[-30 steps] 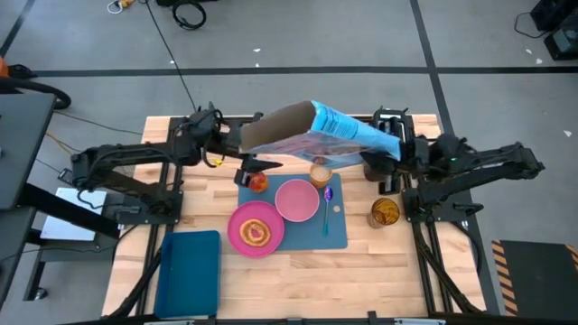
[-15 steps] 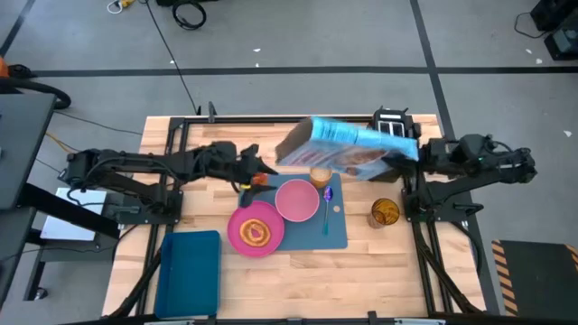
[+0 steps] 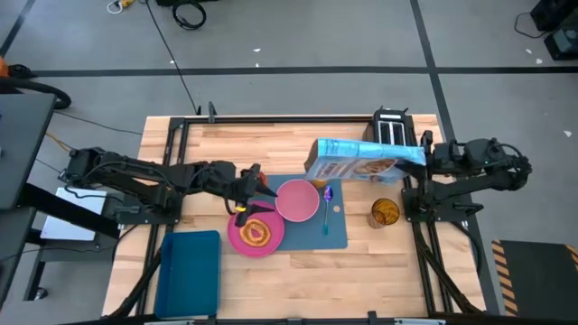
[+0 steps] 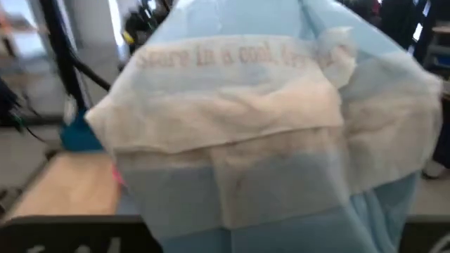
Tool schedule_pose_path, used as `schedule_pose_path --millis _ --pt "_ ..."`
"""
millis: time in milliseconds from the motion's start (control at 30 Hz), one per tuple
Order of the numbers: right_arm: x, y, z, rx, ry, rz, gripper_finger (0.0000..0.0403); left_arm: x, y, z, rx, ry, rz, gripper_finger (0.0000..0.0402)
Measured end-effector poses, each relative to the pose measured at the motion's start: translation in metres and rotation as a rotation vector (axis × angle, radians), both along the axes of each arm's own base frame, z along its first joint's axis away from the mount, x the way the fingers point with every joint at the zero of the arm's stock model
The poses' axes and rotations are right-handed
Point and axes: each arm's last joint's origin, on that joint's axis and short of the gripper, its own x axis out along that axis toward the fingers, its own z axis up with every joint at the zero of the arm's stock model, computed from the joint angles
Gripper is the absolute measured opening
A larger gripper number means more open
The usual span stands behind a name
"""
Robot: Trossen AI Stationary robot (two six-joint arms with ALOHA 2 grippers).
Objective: Arrange a breakfast setting
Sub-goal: Pour the cereal from the blue cereal box into the pink bowl
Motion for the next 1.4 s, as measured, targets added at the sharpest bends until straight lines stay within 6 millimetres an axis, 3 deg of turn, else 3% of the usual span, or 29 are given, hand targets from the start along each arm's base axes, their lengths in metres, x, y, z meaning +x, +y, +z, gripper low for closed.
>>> schedule_pose_path --millis 300,533,933,1100,1400 --pt "0.006 0.005 0.002 -0.006 0.079 0.124 0.0122 0.001 0.001 0.000 0.019 -0.012 0.062 0.0215" --pt "0.035 0.010 -0.003 -0.077 0.233 0.145 0.0122 0.011 0.002 -0.014 0.000 0.039 0.096 0.0215" --pt "0.063 0.015 0.023 -0.146 0.326 0.182 0.0122 0.023 0.001 -0.033 -0.028 0.093 0.113 0.0215" --pt "0.075 0.017 0.031 -0.196 0.370 0.194 0.0122 0.023 0.001 -0.033 -0.033 0.102 0.114 0.0215" --pt "0.087 0.015 0.043 -0.246 0.436 0.166 0.0121 0.014 0.004 -0.009 0.009 0.241 0.162 0.0215"
